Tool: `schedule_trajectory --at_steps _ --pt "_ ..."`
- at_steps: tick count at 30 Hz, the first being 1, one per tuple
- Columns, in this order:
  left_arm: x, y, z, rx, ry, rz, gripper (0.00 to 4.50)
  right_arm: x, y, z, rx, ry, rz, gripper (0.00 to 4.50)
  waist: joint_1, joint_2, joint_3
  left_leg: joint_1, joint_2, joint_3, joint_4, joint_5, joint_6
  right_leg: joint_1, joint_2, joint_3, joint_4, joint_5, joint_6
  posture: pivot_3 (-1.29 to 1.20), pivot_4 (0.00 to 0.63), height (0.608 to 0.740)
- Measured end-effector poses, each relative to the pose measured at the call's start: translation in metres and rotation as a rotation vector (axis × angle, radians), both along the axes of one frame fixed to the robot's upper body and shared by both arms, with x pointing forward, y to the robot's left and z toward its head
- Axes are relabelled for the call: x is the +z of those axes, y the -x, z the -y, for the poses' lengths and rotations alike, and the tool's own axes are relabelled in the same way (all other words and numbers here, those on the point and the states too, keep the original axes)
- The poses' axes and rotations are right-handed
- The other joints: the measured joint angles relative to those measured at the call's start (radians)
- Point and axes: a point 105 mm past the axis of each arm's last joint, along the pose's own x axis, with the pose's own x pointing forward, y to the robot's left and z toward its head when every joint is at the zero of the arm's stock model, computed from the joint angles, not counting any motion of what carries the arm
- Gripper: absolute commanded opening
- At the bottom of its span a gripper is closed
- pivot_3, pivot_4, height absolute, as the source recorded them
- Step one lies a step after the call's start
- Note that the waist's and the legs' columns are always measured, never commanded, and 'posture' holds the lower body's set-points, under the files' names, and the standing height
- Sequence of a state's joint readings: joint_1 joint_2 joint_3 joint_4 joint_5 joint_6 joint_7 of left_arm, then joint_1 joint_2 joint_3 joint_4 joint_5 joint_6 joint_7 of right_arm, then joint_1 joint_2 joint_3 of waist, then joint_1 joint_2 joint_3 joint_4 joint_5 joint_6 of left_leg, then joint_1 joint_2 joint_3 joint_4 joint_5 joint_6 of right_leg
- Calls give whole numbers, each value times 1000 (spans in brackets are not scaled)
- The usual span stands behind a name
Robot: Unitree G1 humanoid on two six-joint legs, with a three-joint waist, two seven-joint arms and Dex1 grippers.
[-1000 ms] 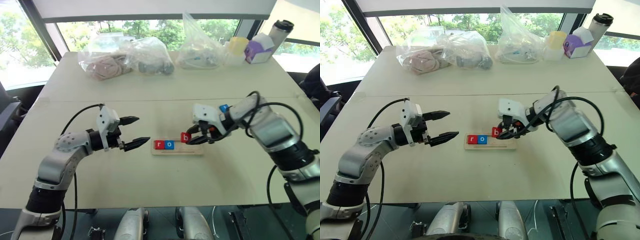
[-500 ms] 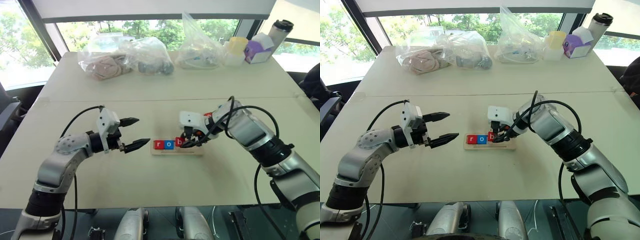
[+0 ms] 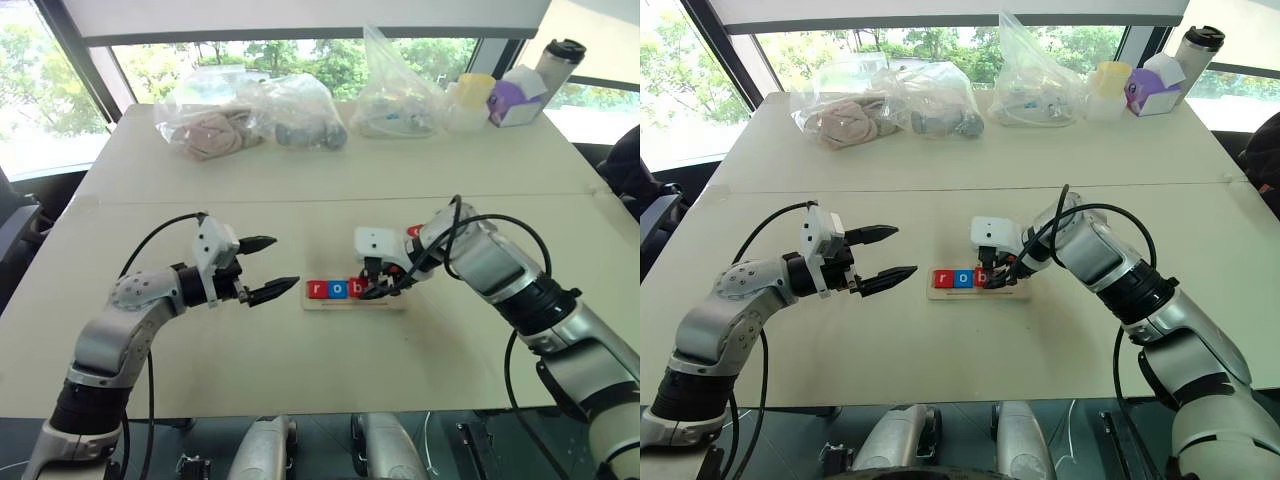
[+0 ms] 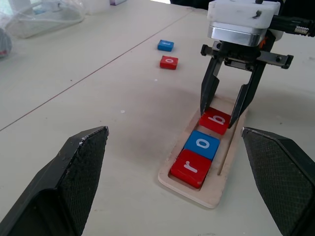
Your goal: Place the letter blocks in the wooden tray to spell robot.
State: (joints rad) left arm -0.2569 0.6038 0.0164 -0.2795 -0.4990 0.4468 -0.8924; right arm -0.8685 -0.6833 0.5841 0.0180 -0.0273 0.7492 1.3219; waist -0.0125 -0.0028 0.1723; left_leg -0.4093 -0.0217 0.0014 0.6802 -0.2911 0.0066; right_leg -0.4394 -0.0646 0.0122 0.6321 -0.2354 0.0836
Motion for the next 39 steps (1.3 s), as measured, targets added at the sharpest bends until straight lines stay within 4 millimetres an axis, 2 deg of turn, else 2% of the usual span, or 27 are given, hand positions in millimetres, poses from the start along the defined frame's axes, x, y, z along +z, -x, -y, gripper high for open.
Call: schedule_trajectory --at_steps 4,5,12,16,19,23,25,31,39 --pt "0 0 0 0 1 -1 4500 -1 0 0 0 3 -3 4317 0 0 0 0 0 0 0 0 0 0 0 0 0 0 0 0 150 740" --pt "0 0 0 1 1 -1 4500 -2 0 0 -1 5 -4 4467 0 0 0 0 0 0 0 0 0 0 0 0 0 0 0 0 150 740" --pt "-1 2 1 0 1 0 4500 0 1 0 -1 3 -15 4467 0 0 0 0 0 0 0 0 0 0 0 0 0 0 0 0 150 740" --pt "0 2 1 1 1 3 4500 26 -8 1 -31 -42 49 4467 0 0 0 0 0 0 0 0 0 0 0 0 0 0 0 0 150 740" --pt "0 2 1 3 1 3 4500 47 -14 9 -78 -81 106 4467 2 0 0 0 0 0 0 0 0 0 0 0 0 0 0 0 150 740" --pt "0 2 1 3 4 3 4500 61 -22 17 -149 -120 167 4467 0 0 0 0 0 0 0 0 0 0 0 0 0 0 0 0 150 740" --pt "-1 2 2 2 9 2 4500 58 -18 20 -157 -124 168 4467 1 0 0 0 0 0 0 0 0 0 0 0 0 0 0 0 150 740" --pt "-1 3 3 -1 12 1 4500 26 0 20 -163 -115 121 4467 1 0 0 0 0 0 0 0 0 0 0 0 0 0 0 0 150 740" --pt "0 3 3 -9 12 1 4500 20 3 13 -172 -123 136 4467 0 0 0 0 0 0 0 0 0 0 0 0 1 0 0 0 150 740"
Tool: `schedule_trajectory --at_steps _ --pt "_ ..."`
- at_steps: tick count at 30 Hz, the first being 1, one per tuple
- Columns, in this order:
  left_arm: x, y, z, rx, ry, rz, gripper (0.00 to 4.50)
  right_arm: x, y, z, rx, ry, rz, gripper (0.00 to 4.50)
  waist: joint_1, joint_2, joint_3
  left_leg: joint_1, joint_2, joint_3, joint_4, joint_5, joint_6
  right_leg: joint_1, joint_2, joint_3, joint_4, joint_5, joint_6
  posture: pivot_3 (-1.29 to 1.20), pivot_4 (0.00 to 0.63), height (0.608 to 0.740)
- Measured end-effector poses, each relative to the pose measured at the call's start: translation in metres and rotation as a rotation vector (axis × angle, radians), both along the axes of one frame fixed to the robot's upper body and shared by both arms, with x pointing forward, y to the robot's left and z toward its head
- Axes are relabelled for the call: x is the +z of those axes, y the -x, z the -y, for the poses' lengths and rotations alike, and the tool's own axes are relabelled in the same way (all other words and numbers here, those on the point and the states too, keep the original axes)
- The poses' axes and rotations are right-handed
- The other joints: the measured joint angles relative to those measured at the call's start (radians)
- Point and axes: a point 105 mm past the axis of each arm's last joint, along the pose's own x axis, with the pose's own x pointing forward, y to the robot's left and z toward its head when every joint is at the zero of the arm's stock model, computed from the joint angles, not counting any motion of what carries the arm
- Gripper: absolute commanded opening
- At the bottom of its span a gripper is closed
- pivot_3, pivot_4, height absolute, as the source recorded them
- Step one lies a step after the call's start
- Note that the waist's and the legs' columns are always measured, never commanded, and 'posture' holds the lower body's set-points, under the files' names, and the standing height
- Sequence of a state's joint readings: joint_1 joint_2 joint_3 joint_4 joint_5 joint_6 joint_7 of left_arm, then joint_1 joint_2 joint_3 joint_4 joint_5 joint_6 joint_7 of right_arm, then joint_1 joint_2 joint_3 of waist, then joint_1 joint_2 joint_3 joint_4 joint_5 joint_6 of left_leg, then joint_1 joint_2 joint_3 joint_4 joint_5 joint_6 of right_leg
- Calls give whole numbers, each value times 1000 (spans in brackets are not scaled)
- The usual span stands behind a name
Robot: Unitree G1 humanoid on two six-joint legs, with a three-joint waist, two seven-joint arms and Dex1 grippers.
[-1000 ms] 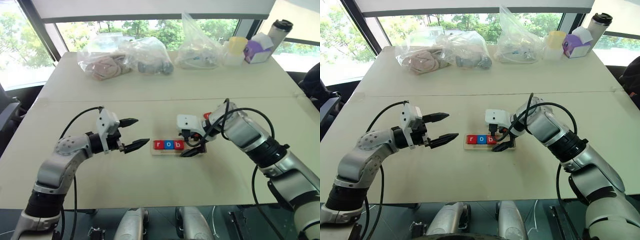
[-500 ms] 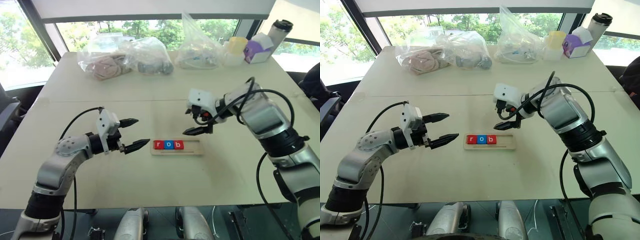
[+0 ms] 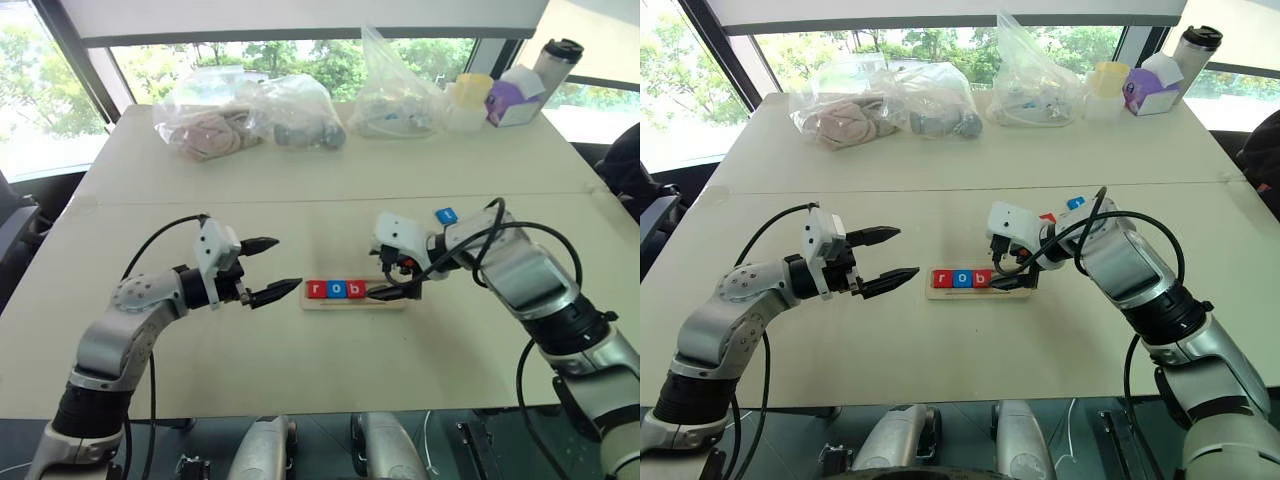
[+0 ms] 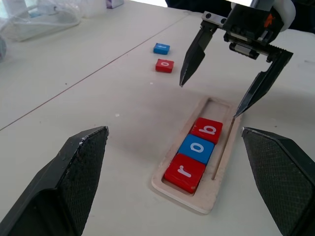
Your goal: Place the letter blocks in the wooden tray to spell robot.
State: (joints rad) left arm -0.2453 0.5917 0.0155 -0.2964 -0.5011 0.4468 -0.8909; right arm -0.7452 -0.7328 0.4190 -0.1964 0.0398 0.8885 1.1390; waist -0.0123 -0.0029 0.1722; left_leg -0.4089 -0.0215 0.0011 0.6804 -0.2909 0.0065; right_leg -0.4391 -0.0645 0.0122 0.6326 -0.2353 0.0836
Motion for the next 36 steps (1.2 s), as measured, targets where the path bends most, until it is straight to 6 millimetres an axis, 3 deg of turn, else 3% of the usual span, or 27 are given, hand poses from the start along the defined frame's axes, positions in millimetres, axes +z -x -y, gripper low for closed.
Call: schedule_trajectory --at_steps 15,36 --pt "0 0 -1 1 -3 -3 4500 -26 -5 0 -26 32 2 4467 0 0 0 0 0 0 0 0 0 0 1 0 0 0 0 0 150 740" --pt "-1 0 -1 3 -6 -6 4500 -23 -10 -5 -29 18 -1 4467 0 0 0 1 0 0 1 0 0 1 1 0 0 0 0 0 150 740"
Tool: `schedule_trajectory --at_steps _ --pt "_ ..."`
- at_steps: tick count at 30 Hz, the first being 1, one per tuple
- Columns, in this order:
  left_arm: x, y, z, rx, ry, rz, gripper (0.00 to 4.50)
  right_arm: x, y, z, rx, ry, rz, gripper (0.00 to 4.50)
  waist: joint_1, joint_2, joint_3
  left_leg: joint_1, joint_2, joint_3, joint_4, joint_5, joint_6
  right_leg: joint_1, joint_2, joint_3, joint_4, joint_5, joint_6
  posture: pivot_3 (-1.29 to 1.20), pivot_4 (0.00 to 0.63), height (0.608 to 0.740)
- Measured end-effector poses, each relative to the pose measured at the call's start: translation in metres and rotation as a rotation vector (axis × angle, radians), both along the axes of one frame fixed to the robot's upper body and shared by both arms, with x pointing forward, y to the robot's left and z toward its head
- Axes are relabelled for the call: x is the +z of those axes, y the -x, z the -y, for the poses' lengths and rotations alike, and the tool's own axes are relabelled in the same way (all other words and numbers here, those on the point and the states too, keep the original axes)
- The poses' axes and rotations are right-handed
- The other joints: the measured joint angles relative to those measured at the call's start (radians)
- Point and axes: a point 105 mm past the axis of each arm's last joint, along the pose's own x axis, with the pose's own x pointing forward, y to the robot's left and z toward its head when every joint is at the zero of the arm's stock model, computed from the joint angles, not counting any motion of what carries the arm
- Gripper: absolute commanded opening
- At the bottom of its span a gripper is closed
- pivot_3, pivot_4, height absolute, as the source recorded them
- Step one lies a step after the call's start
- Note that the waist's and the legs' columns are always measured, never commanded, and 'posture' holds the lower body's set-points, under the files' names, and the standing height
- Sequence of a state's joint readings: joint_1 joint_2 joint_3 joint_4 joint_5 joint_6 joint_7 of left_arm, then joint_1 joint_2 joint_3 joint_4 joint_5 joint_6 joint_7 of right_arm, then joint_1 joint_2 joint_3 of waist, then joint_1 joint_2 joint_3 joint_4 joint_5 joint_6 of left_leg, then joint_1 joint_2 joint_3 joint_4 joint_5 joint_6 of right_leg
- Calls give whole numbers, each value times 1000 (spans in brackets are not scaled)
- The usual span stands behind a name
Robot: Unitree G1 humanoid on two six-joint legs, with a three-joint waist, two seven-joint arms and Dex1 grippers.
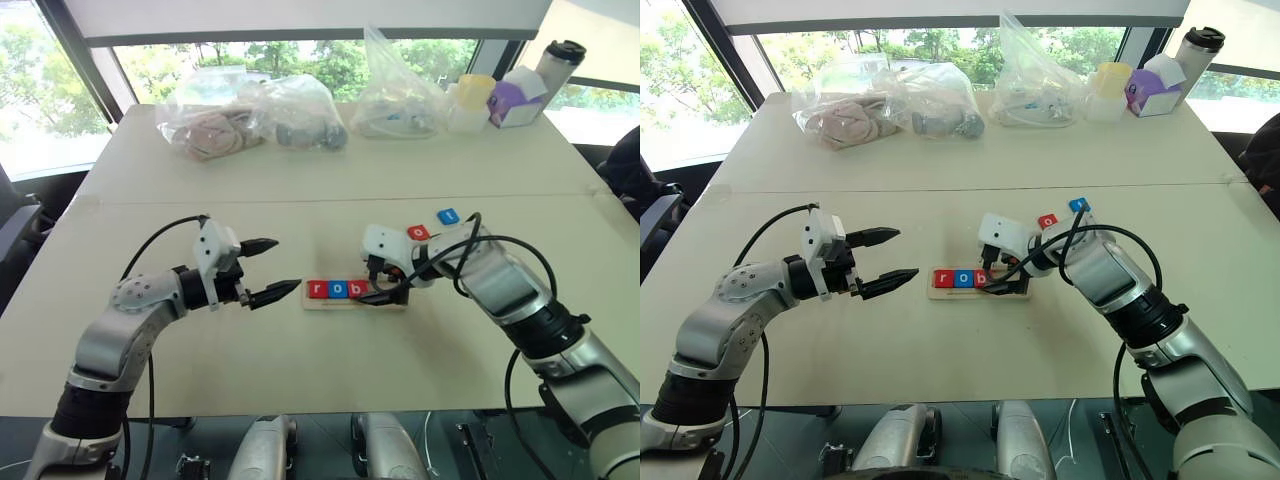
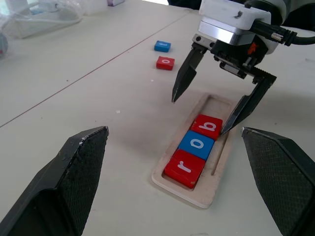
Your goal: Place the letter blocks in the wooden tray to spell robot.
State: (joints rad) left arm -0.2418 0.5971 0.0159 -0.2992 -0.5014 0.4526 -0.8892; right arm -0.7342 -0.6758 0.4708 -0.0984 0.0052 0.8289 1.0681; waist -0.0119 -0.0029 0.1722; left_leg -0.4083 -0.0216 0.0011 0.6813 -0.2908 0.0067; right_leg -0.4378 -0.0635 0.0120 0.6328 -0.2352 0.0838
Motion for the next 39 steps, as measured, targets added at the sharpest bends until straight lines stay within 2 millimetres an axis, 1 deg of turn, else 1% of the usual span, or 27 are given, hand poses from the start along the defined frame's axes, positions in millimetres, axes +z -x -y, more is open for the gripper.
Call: schedule_trajectory --at_steps 6,9,11,14,17,19,20,22,26,28,30,34,39 --pt "0 0 0 0 0 0 4500 1 1 0 4 -3 -13 4467 0 0 0 0 0 0 0 0 0 0 0 0 0 0 0 0 150 740" --pt "0 0 0 1 0 0 4500 4 5 -2 16 -11 -24 4467 0 0 0 0 0 0 0 0 0 0 0 0 0 0 0 0 150 740" --pt "0 0 0 2 1 0 4500 11 11 -1 24 -28 -43 4467 1 0 0 0 0 0 0 0 0 0 0 0 0 0 0 0 150 740" --pt "0 0 0 3 0 0 4500 29 23 3 35 -71 -70 4467 1 0 0 0 0 0 0 0 0 0 0 0 0 0 0 0 150 740" --pt "0 0 0 3 0 0 4500 55 30 7 31 -128 -68 4467 1 0 0 0 0 0 0 0 0 0 0 0 0 0 0 0 150 740" --pt "0 0 0 3 1 1 4500 75 25 12 -2 -165 -20 4467 -1 0 0 0 0 0 0 0 0 0 0 0 0 0 0 0 150 740" --pt "0 0 0 4 1 1 4500 82 21 16 -30 -174 9 4467 -1 0 0 0 1 -1 0 0 0 0 0 0 0 0 0 0 150 740" --pt "0 0 1 3 6 2 4500 86 9 27 -112 -190 40 4467 0 0 0 0 1 -1 0 0 0 0 0 0 0 0 0 0 150 740" --pt "0 0 2 3 13 1 4500 77 -31 54 -394 -236 67 4467 -1 0 0 0 0 0 0 0 0 0 -1 0 0 0 -1 0 150 740" --pt "0 -1 3 -1 16 4 4500 69 -49 64 -547 -259 67 4467 -3 0 0 0 1 0 -1 1 -1 -1 0 0 0 0 -1 0 150 740" --pt "1 -1 3 -3 18 7 4500 60 -63 69 -688 -295 54 4467 -3 0 0 -1 0 0 -2 1 -2 -2 0 0 1 0 -1 0 150 740" --pt "1 -1 4 -5 18 8 4500 44 -76 72 -911 -375 8 4467 -2 0 0 -1 0 0 -2 1 -2 -2 0 0 1 1 -1 0 150 740" --pt "0 0 3 -3 16 5 4500 30 -79 74 -1049 -376 -13 4467 -2 0 0 -1 0 0 -2 1 -2 -2 0 0 1 1 0 0 150 740"
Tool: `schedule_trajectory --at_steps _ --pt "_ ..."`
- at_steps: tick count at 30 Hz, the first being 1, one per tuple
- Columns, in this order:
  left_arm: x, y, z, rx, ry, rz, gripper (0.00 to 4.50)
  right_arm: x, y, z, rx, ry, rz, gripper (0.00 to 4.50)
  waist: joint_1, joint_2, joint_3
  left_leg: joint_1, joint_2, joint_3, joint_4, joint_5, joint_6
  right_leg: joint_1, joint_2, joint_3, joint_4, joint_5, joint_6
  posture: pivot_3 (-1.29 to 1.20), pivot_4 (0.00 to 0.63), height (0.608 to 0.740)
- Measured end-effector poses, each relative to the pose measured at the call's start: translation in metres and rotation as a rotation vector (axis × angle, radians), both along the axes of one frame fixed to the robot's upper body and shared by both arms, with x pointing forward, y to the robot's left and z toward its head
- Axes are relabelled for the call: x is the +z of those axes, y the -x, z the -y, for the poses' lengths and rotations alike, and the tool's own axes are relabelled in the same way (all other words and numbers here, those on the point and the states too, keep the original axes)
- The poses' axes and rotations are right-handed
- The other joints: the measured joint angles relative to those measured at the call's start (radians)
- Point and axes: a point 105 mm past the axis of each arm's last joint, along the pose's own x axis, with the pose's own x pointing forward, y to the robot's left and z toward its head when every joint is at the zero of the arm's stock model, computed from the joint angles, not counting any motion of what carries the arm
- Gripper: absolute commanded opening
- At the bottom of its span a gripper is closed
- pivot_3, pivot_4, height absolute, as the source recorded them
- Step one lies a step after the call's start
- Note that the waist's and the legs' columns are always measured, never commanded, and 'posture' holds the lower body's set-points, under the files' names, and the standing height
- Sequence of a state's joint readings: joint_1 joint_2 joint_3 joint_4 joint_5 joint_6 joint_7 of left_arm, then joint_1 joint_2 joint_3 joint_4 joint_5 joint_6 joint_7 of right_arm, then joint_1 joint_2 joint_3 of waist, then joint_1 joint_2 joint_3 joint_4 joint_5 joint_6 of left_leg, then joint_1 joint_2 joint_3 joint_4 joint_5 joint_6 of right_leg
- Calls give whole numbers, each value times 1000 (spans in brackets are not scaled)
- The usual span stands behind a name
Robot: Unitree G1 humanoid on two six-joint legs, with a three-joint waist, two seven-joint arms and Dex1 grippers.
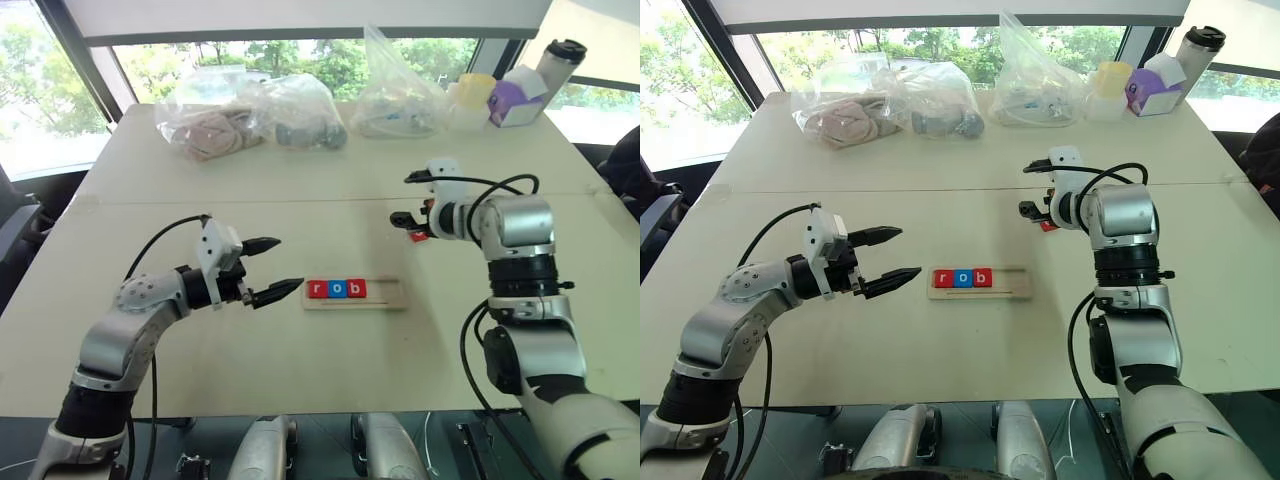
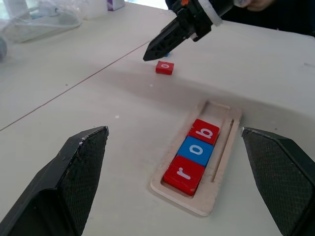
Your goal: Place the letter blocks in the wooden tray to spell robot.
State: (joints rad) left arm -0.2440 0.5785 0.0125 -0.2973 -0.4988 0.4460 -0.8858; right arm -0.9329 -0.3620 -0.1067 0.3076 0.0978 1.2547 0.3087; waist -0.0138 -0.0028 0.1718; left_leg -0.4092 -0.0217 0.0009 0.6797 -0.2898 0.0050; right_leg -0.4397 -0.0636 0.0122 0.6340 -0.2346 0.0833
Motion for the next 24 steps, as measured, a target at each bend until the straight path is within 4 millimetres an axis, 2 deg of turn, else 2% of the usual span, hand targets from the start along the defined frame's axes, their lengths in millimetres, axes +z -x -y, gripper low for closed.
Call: schedule_trajectory --at_steps 7,11,15,18,23,24 --pt "-1 1 0 2 -1 -1 4500 -10 -2 11 -77 27 -19 4467 -3 0 0 0 0 0 0 0 0 0 1 0 1 0 0 0 150 740" --pt "1 2 1 -2 -3 6 4500 -26 1 17 -96 34 -54 4467 -3 0 0 0 0 0 0 0 0 0 2 0 1 1 1 0 150 740" --pt "1 3 0 -2 -6 7 4500 -27 1 16 -89 37 -49 4467 -4 0 0 1 0 0 1 0 1 1 2 0 2 1 1 0 150 740" --pt "1 3 0 -2 -8 7 4500 -28 0 14 -79 48 -46 3581 -4 0 0 2 0 0 1 0 1 2 2 0 2 1 1 0 150 740" --pt "1 3 0 -2 -8 7 4500 -28 -2 11 -58 59 -35 1132 -5 0 0 2 0 0 1 0 1 3 3 0 2 1 1 0 150 740" --pt "1 3 0 -2 -8 7 4500 -29 -2 10 -56 59 -35 1146 -5 0 0 3 0 0 1 0 1 3 3 0 2 1 1 0 150 740"
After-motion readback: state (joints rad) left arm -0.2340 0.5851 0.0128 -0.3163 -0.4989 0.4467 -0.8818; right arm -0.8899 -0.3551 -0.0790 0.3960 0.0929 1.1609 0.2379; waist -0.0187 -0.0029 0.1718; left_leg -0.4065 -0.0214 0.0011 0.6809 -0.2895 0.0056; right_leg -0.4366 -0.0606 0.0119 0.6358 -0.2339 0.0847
